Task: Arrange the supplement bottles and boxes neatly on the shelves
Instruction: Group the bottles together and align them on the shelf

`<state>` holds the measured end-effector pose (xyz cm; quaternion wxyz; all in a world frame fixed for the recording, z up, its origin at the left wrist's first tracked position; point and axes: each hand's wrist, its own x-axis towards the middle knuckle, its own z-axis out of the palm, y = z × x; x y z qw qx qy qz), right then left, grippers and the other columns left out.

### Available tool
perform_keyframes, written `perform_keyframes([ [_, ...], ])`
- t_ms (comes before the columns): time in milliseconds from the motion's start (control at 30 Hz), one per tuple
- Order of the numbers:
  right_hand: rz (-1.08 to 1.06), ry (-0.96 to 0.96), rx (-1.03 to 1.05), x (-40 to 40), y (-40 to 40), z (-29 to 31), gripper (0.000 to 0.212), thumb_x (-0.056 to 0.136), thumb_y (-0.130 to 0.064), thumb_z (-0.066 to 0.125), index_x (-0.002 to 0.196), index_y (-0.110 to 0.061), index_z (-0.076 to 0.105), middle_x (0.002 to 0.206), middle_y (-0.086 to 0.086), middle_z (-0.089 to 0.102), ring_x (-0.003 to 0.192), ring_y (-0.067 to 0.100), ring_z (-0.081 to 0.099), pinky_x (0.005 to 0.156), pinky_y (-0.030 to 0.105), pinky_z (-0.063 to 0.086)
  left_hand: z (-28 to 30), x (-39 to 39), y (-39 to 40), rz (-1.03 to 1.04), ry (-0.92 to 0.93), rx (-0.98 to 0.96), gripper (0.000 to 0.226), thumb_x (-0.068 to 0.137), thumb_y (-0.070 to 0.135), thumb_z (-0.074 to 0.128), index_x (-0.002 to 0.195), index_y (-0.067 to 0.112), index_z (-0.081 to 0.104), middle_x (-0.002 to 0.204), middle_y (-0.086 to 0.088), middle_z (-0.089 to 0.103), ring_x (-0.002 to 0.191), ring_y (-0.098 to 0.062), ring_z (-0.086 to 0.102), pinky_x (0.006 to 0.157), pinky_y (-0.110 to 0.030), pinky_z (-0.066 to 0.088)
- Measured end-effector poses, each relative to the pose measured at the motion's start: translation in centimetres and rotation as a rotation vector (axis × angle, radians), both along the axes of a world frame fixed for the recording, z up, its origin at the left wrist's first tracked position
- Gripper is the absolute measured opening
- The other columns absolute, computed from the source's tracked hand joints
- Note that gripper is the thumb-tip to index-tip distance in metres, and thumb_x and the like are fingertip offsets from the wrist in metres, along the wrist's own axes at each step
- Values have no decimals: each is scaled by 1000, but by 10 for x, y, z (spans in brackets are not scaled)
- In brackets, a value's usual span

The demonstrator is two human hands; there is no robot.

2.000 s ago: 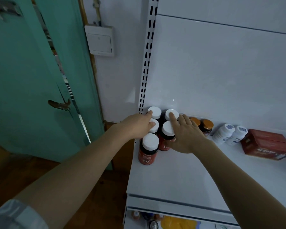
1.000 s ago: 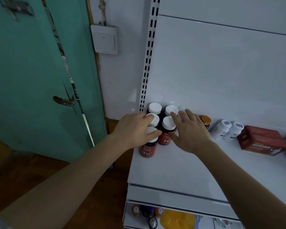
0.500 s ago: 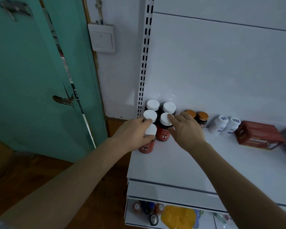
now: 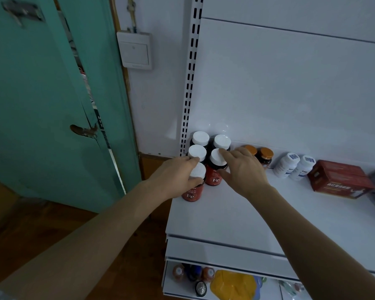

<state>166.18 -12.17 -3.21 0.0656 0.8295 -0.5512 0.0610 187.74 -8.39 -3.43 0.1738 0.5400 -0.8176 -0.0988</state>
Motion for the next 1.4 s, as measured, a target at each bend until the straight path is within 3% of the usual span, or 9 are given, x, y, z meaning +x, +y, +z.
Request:
perform_keyframes([
  [133, -14, -112, 50, 4, 1, 0, 52, 90, -38, 62, 136, -18, 50, 112, 5, 66, 111, 27, 53, 89, 37, 47, 1, 1, -2, -5, 19, 41, 64, 91, 47, 60, 145, 20, 38, 133, -7, 58, 113, -25, 58, 84, -37, 50],
  [333, -6, -115, 50, 1, 0, 1, 48, 89, -35, 63, 132, -16, 53, 99, 7, 67, 100, 28, 55, 80, 36, 47, 3, -1, -4, -14, 5, 90, 68, 92, 47, 58, 149, 18, 34, 141, -7, 52, 123, -24, 52, 94, -37, 47],
  [633, 14, -103, 26, -4, -1, -1, 48, 88, -35, 63, 131, -17, 53, 98, 6, 67, 99, 28, 54, 80, 37, 48, 6, -4, -3, -9, 27, 133, 69, 91, 46, 61, 149, 19, 35, 146, -5, 48, 130, -23, 47, 102, -40, 44],
  [933, 4, -117, 16, -5, 2, -3, 51, 87, -34, 63, 134, -17, 52, 104, 7, 66, 104, 29, 53, 83, 38, 48, 1, -4, -2, -15, 49, 67, 61, 91, 43, 63, 143, 20, 40, 132, -5, 59, 113, -21, 56, 79, -27, 40],
  [1200, -6, -85, -1, -5, 2, -4, 52, 88, -39, 60, 135, -20, 49, 113, 5, 64, 112, 28, 51, 91, 39, 46, 2, 1, -2, 6, 14, 66, 49, 85, 46, 68, 124, 21, 51, 106, -1, 64, 85, -14, 53, 64, -28, 38],
  [1400, -18, -61, -6, -4, 2, -5, 51, 89, -41, 61, 134, -21, 48, 114, 4, 64, 113, 26, 50, 92, 37, 45, 2, -4, -3, 1, 8, 44, 47, 86, 41, 69, 125, 19, 54, 109, -5, 66, 90, -20, 59, 66, -26, 36],
])
